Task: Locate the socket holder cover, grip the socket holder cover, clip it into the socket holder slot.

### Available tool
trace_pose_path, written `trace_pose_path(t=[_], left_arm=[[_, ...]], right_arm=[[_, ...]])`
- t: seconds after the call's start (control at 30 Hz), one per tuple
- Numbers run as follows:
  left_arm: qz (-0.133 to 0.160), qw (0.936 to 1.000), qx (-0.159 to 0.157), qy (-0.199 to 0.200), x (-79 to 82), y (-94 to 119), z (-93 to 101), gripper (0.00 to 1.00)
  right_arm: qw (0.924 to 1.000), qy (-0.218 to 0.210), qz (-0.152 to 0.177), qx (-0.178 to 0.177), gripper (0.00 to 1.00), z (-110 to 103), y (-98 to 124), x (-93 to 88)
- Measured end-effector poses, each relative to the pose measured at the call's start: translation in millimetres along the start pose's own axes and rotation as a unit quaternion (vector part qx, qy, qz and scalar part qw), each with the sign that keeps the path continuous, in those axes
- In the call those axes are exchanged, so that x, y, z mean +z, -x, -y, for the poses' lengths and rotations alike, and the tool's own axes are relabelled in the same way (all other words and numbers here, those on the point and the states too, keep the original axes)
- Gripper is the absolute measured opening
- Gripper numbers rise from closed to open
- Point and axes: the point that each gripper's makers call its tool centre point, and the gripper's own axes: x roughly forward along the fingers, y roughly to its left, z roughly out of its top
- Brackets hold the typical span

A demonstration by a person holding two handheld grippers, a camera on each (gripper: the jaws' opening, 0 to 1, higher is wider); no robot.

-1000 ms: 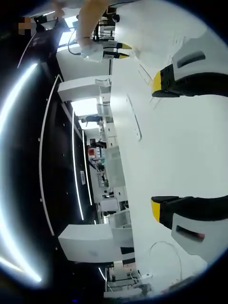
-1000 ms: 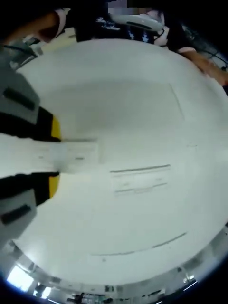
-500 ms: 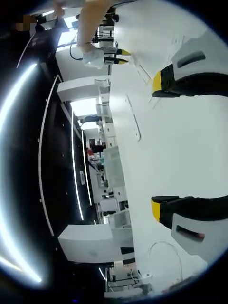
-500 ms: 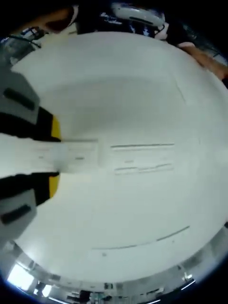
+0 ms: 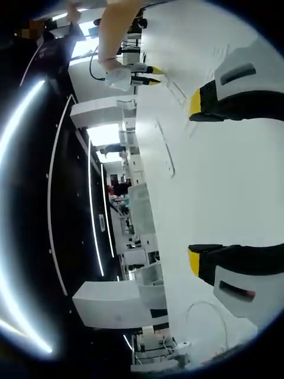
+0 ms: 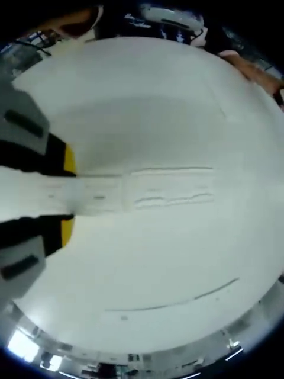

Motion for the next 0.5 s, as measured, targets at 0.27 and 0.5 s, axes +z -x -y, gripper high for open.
trace_pose_path(t=[0.27, 0.5], left_arm=[[0.001, 1.0, -0.003, 0.0, 0.7, -0.3, 1.1, 0.84], [-0.001, 1.0, -0.004, -0.001, 0.6, -1.5, 0.0, 0.84]], right_arm=[[0.9999, 0.011, -0.004, 0.006, 0.28, -1.2, -3.6, 3.5], [0.9998, 0.018, 0.005, 0.006, 0.28, -0.2, -3.8, 9.3]])
